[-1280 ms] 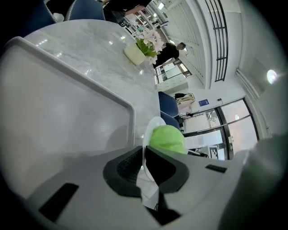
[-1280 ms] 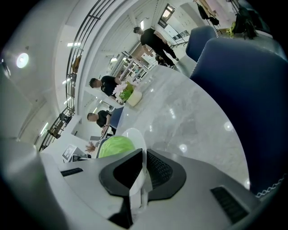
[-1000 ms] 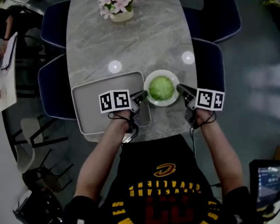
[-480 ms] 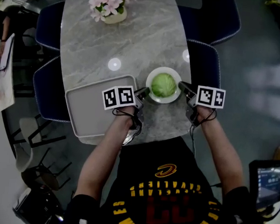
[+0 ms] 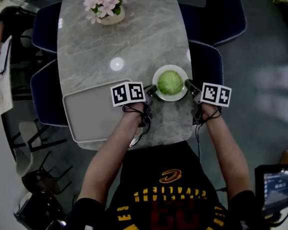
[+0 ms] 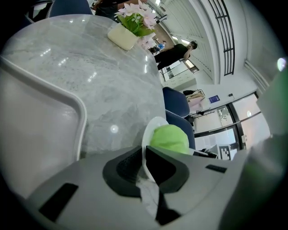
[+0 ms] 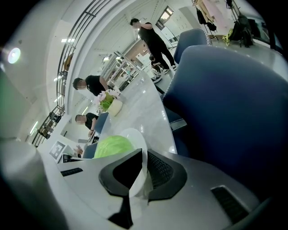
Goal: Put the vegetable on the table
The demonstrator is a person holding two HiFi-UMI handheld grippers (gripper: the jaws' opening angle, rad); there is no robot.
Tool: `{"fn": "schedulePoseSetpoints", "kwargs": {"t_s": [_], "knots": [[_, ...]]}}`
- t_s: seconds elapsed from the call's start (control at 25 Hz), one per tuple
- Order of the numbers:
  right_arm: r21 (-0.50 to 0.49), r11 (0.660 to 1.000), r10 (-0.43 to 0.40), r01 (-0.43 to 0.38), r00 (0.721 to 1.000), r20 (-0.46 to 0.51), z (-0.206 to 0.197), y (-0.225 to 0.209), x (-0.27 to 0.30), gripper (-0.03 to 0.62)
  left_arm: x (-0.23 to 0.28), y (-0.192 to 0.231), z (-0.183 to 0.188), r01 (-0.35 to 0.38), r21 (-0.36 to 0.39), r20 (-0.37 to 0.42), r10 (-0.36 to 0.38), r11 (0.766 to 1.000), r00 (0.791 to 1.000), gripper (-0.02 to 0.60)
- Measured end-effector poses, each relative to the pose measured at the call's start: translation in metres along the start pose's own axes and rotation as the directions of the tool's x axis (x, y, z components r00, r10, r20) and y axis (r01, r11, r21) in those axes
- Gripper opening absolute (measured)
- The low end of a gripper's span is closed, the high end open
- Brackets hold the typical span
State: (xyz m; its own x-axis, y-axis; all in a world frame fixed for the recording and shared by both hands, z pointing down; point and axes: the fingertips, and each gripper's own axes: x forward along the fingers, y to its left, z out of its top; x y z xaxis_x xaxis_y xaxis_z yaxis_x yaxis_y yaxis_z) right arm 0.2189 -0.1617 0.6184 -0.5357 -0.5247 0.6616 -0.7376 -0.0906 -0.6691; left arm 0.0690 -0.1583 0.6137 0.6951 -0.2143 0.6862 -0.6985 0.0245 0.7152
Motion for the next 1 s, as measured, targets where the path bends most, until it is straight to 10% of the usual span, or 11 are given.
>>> {"fn": "schedulePoseSetpoints", "kwargs": {"t_s": [1.0], "knots": [[-0.050, 0.996, -0.076, 0.075, 0.997, -0.024, -0.009, -0.019, 0.015, 0.035, 0.025, 0.019, -0.008, -0.111, 0.024, -0.042, 0.112, 0.994, 0.993, 0.026]]}}
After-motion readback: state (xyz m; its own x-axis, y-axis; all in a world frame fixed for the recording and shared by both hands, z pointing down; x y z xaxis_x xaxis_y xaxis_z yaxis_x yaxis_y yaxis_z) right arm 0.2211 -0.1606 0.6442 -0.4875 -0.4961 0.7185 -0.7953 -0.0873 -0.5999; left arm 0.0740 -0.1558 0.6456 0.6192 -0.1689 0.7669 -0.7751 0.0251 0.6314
